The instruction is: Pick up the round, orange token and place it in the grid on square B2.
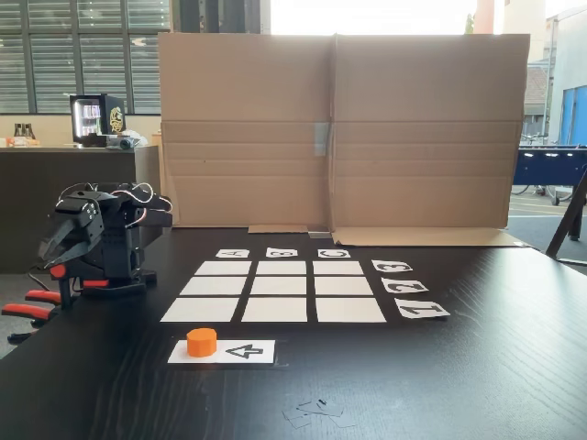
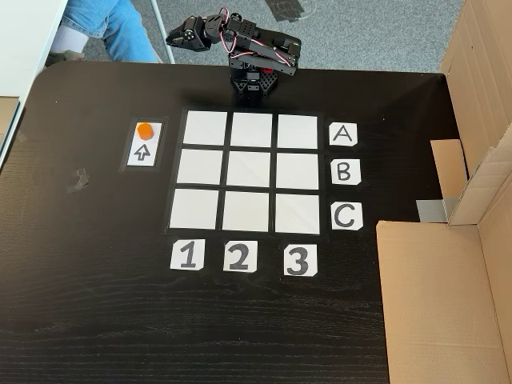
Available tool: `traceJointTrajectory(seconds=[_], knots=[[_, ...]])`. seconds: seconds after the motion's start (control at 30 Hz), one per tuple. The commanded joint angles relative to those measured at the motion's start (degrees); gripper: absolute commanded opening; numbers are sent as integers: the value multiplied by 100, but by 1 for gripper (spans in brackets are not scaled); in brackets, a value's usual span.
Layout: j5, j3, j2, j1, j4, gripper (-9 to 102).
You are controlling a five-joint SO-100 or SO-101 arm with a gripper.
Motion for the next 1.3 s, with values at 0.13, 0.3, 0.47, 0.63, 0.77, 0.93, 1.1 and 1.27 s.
traceJointTrajectory(seconds=[0.13,0.3,0.47,0.63,0.77,0.93,1.1,1.27], knots=[[-105,-334,-466,-62,9,-1],[-114,-1222,-1538,-202,229,-1],[-114,-2514,-2900,-308,835,-1],[-299,-3665,-4324,-483,1441,-1],[-554,-4913,-5607,-589,2180,-1],[-844,-6504,-6943,-809,3243,-1],[-1002,-7901,-7928,-984,4148,17],[-1055,-8569,-8675,-1230,4605,39]])
